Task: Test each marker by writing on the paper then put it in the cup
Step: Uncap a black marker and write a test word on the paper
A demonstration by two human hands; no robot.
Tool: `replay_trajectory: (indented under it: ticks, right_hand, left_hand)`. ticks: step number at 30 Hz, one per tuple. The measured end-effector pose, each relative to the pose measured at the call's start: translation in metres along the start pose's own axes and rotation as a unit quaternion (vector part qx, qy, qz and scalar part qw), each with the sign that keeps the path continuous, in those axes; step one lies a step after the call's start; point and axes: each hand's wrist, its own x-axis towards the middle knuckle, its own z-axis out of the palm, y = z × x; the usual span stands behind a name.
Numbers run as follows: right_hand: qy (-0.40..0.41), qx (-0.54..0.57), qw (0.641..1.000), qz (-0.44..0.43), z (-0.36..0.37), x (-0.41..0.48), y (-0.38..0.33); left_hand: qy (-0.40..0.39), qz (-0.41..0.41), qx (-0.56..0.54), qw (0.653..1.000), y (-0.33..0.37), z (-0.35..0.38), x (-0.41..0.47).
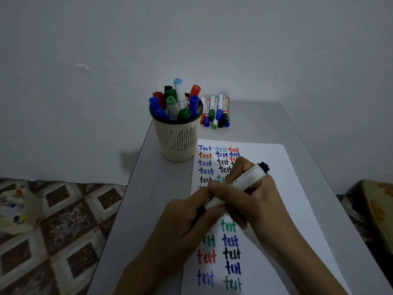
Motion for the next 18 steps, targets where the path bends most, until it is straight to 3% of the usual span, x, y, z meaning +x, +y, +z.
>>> replay_trajectory:
  ticks: [10,18]
  right_hand:
    - [-0.059,-0.006,0.998,0.002,-0.009,0.009,-0.004]
    - [-0.130,-0.114,0.985,-0.018,-0.012,0.021,-0.026]
  left_hand:
    - [0.049,-0.019,-0.055,0.997,0.006,0.008,0.001]
    - [0.082,-0.038,-0.083,0.992,0.004,0.005,0.000]
